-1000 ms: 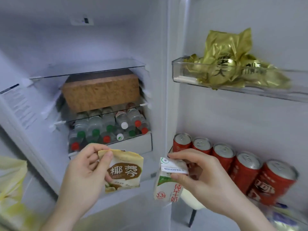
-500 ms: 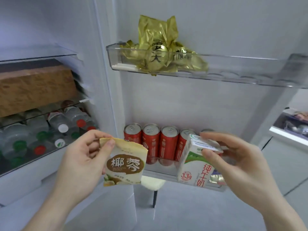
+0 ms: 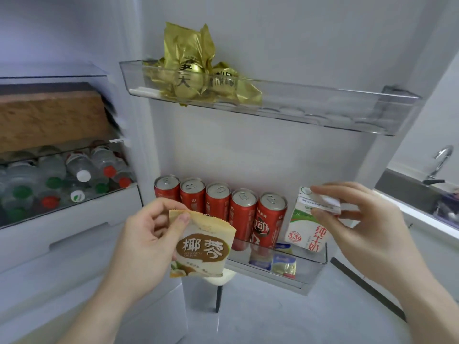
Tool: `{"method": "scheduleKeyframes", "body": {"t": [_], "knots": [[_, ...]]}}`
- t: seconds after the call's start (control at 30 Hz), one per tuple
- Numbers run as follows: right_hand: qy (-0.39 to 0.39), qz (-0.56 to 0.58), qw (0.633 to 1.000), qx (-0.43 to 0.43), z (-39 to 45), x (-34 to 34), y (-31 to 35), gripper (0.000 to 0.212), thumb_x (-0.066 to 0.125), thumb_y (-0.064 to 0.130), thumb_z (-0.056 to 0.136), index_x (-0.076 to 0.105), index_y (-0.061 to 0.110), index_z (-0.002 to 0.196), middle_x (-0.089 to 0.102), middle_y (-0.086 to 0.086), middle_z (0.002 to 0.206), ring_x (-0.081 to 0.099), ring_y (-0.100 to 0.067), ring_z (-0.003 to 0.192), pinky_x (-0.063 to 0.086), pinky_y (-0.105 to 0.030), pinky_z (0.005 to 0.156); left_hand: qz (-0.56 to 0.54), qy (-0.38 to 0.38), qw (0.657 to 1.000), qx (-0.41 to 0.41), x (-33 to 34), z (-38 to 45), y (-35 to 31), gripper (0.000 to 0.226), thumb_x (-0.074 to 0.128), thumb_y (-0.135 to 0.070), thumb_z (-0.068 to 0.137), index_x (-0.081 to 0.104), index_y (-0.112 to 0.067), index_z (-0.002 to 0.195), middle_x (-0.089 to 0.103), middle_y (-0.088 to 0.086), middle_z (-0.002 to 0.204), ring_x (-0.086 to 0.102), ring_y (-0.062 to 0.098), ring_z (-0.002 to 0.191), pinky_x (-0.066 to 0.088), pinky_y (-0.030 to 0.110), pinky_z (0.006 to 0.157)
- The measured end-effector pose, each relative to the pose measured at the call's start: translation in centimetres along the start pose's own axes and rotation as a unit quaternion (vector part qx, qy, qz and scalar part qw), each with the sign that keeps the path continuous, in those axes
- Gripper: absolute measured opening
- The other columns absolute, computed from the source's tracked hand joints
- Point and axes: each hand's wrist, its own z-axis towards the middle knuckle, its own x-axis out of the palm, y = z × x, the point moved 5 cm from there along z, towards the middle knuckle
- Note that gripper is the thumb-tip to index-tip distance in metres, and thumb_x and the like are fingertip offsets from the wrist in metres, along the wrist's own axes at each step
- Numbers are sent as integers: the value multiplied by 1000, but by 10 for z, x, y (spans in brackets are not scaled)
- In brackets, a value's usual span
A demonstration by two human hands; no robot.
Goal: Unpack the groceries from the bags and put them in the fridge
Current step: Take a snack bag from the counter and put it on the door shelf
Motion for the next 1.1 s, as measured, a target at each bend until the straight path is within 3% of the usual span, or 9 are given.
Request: {"method": "scheduleKeyframes", "body": {"t": [0.23, 0.47, 0.67, 0.83, 1.0, 1.1], "knots": [[69, -82, 994, 2, 10, 22, -31, 39, 74, 10, 89, 74, 39, 116, 62, 23, 114, 65, -7, 97, 58, -33, 83, 7, -16, 1000, 3, 16, -21, -5, 9, 65, -8, 96, 68, -15, 92, 69, -4, 63, 56, 3, 48, 47, 17, 51], [123, -130, 983, 39, 13, 46, -51, 48, 59, 5, 98, 62, 32, 138, 51, 7, 135, 52, -17, 125, 35, -20, 95, 21, -9, 1000, -2, 23, -31, -6, 21, 65, -12, 96, 69, -30, 84, 70, -3, 68, 56, 4, 49, 48, 21, 50], [155, -144, 975, 61, 17, 64, -63, 57, 50, -2, 97, 56, 29, 144, 48, -3, 139, 52, -27, 127, 38, -24, 91, 33, 5, 999, -13, 33, -38, -7, 18, 64, -14, 97, 68, -28, 86, 69, -4, 68, 55, 2, 50, 50, 26, 48], [159, -155, 974, 54, 18, 68, -67, 55, 52, -1, 96, 57, 28, 143, 52, 0, 141, 52, -27, 126, 39, -27, 89, 37, 3, 999, -11, 33, -39, -11, 10, 64, -14, 98, 68, -21, 92, 70, -6, 67, 56, 1, 51, 50, 25, 49], [164, -160, 973, 36, 12, 69, -64, 54, 55, -1, 95, 57, 25, 142, 53, 3, 144, 48, -31, 131, 41, -33, 101, 39, -1, 999, -11, 34, -38, -11, 8, 63, -15, 98, 68, -20, 94, 71, -5, 70, 57, 2, 51, 50, 24, 48], [156, -148, 976, 26, 8, 65, -60, 58, 58, 1, 96, 50, 26, 148, 49, 4, 148, 43, -28, 137, 36, -31, 106, 37, -2, 999, -7, 33, -37, -12, 9, 63, -15, 99, 67, -20, 94, 72, -5, 72, 58, 3, 51, 50, 25, 48]]}}
